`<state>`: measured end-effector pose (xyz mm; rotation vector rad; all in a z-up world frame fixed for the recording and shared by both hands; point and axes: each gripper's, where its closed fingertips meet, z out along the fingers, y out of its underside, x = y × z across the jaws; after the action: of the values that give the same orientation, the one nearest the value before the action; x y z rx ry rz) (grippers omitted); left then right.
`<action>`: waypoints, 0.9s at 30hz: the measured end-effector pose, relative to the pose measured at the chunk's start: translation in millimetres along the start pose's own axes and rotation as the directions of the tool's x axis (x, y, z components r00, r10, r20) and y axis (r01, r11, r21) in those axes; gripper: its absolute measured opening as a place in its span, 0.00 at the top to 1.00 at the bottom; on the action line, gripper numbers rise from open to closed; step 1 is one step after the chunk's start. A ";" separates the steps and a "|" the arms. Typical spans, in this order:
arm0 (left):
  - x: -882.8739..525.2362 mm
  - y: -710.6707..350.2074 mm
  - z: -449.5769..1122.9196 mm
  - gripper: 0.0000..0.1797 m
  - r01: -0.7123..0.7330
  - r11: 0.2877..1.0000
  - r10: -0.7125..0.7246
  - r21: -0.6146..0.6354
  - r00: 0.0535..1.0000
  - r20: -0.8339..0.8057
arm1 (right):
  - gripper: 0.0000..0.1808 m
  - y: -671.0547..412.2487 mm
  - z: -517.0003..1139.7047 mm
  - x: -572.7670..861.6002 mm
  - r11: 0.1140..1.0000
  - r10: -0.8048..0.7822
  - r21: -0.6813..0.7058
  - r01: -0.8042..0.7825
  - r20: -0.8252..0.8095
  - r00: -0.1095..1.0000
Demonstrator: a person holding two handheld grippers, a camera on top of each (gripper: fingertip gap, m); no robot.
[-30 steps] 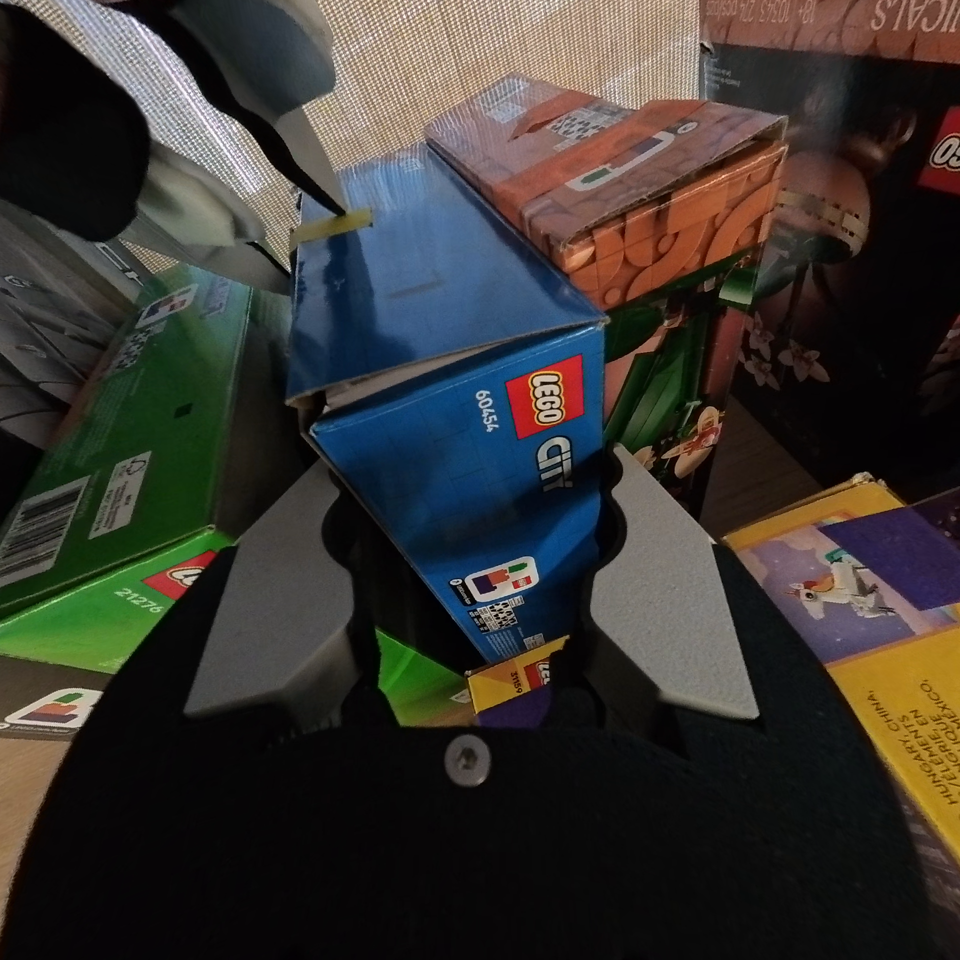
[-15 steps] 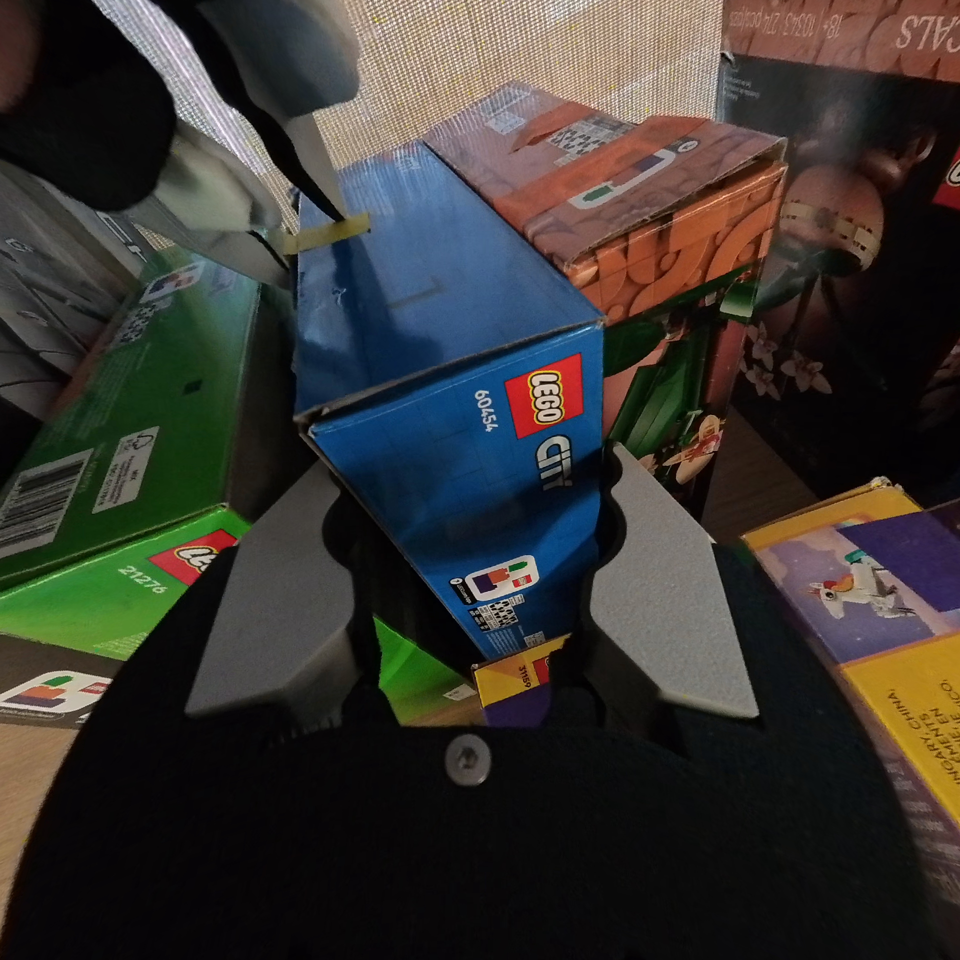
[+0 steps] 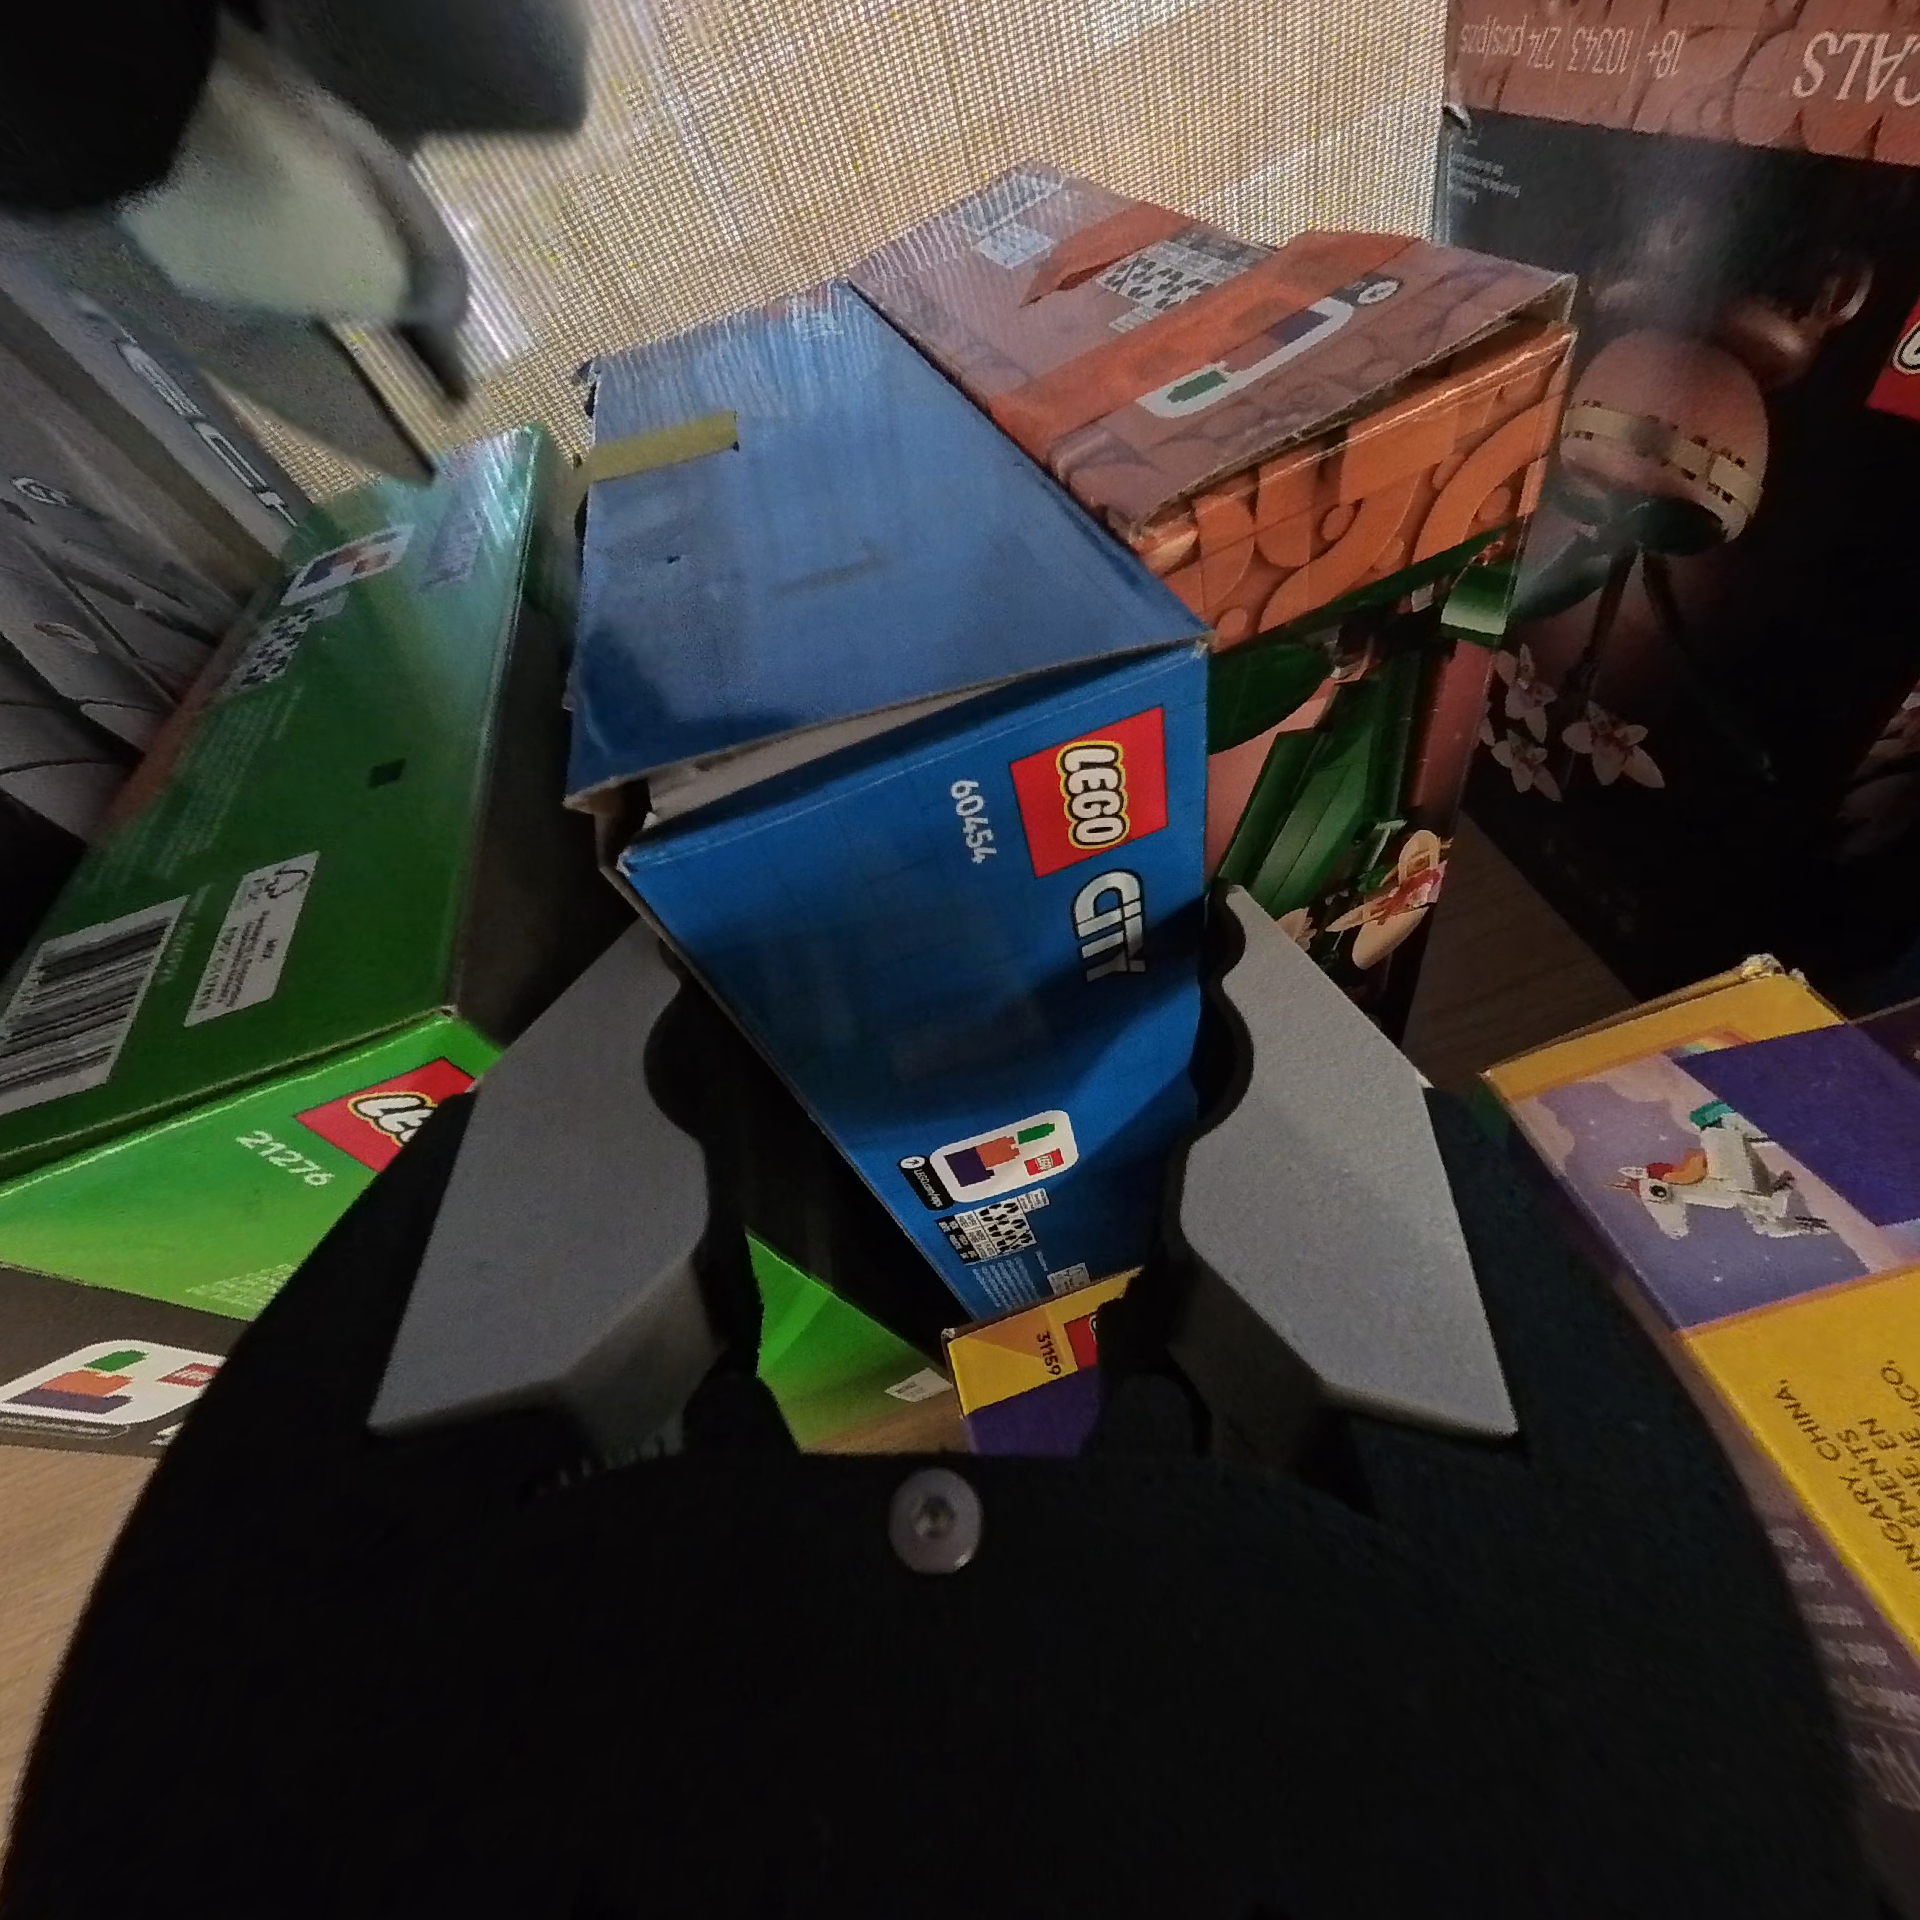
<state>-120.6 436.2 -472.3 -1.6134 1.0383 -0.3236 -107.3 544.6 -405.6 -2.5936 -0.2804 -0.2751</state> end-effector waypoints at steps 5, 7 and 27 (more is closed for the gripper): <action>-0.1 -0.1 0.0 0.48 0.000 1.000 0.000 0.004 1.000 0.000 | 1.00 20.3 15.7 -3.1 0.971 -0.233 -0.072 0.230 -0.039 0.972; 0.8 -0.5 0.0 0.47 -0.005 1.000 0.005 0.006 1.000 0.003 | 1.00 22.7 18.0 -4.6 0.970 -0.240 -0.054 0.239 -0.028 0.970; -25.3 -1.1 -140.4 0.67 0.501 0.858 -0.490 0.111 0.864 -0.113 | 0.64 113.2 -41.6 64.1 0.714 0.533 0.316 -0.625 0.334 0.778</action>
<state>-230.8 364.1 -417.4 -1.7375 0.6232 -0.7975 -23.6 436.7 -407.6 -2.1411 0.3860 0.2817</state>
